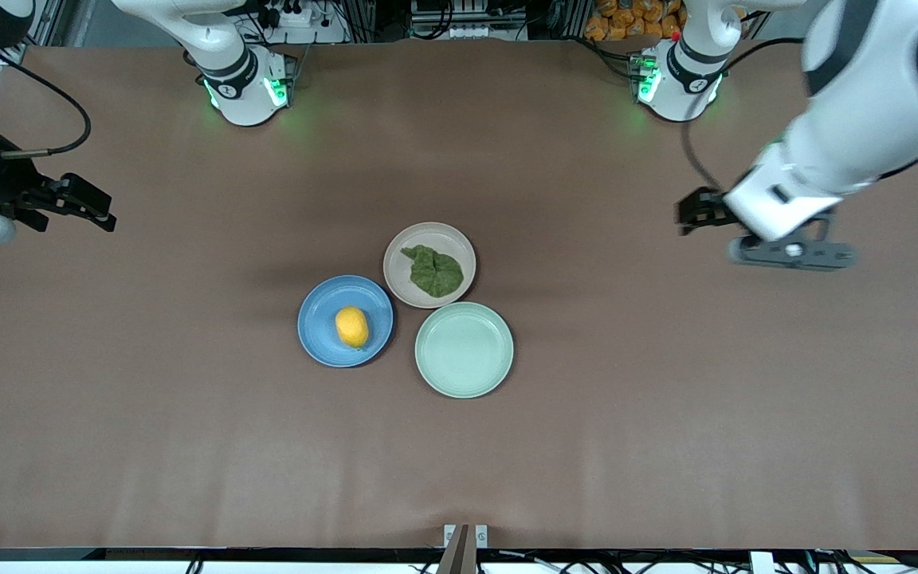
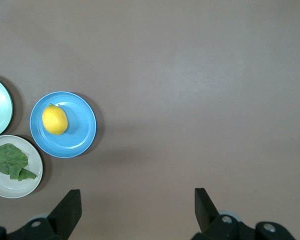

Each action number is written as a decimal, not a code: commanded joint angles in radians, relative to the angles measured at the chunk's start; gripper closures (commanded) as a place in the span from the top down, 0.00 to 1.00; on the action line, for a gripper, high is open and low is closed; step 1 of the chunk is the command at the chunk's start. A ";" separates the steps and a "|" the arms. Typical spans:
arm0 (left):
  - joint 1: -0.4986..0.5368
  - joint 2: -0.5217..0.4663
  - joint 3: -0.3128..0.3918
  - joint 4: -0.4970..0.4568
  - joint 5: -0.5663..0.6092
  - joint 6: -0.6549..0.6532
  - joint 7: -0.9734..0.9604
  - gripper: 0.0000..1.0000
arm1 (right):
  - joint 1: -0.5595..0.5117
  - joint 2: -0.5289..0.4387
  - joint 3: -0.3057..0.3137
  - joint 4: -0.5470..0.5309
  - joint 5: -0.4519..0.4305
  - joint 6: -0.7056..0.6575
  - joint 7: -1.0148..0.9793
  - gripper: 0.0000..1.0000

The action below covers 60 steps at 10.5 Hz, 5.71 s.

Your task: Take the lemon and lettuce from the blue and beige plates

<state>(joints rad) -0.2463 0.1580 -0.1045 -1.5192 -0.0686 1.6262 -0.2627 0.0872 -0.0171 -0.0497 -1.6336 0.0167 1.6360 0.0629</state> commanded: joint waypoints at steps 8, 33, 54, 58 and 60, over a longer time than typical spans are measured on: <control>-0.319 0.262 0.003 0.011 -0.164 0.341 -0.599 1.00 | -0.018 0.000 0.004 0.000 0.019 0.001 -0.015 1.00; -0.596 0.683 0.005 0.016 -0.158 0.847 -1.564 0.33 | 0.398 0.690 0.007 0.003 0.057 0.614 0.477 1.00; 0.017 0.229 -0.011 -0.151 0.122 0.188 -0.196 0.00 | 0.343 0.663 -0.459 0.120 0.272 0.255 -0.138 0.01; 0.027 0.230 0.133 -0.301 0.121 0.361 0.109 0.00 | 0.322 0.669 -0.460 -0.046 0.339 0.401 -0.213 0.20; 0.029 0.239 0.164 -0.373 0.113 0.458 0.169 0.00 | 0.319 0.678 -0.460 -0.069 0.371 0.410 -0.221 0.35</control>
<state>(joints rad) -0.2086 0.4204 0.0438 -1.8211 0.0348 2.0244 -0.1305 0.4021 0.6695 -0.5044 -1.6806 0.3502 2.0330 -0.1321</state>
